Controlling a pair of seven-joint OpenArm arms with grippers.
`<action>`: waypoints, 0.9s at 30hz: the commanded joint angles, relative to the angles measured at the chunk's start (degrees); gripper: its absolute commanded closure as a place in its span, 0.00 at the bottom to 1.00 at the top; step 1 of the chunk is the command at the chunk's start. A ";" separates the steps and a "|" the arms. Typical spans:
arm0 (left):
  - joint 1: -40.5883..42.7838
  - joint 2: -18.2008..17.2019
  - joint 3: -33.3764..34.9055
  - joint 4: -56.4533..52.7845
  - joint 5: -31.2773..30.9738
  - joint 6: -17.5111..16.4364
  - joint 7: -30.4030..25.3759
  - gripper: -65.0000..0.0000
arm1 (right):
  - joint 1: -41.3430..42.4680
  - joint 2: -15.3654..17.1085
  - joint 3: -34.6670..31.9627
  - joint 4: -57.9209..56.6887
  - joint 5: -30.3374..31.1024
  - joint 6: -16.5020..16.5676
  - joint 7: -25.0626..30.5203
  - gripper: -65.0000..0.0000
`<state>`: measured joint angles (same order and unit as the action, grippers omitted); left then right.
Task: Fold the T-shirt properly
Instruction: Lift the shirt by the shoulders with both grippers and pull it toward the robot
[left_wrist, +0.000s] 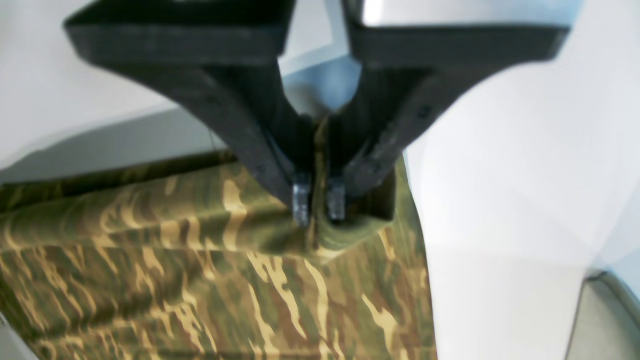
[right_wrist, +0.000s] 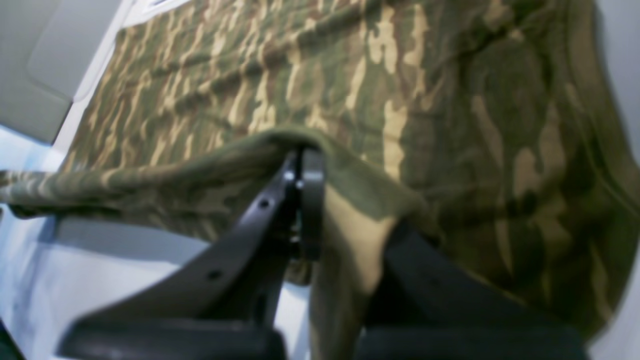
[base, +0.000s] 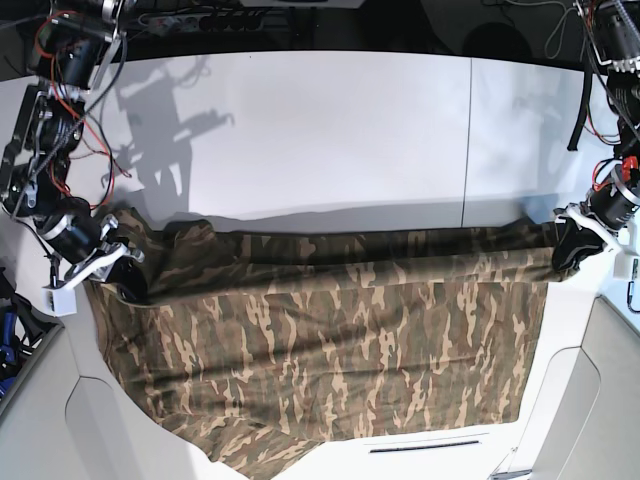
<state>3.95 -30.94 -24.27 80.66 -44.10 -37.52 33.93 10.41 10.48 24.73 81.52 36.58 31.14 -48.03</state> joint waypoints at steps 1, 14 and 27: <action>-2.05 -1.44 -0.22 0.13 -0.55 0.44 -1.75 1.00 | 2.84 1.09 0.26 -0.57 0.94 -0.13 1.95 1.00; -11.89 -1.42 7.67 -7.28 9.81 4.09 -8.44 1.00 | 17.94 1.14 -0.22 -18.73 -3.50 0.85 5.01 1.00; -22.29 -1.42 11.19 -21.51 10.93 3.85 -10.80 1.00 | 26.01 1.27 -11.39 -27.04 -17.20 0.17 14.32 1.00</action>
<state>-16.93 -30.98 -12.71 58.46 -32.49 -33.67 24.58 34.35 10.96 13.17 53.65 18.68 31.40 -35.46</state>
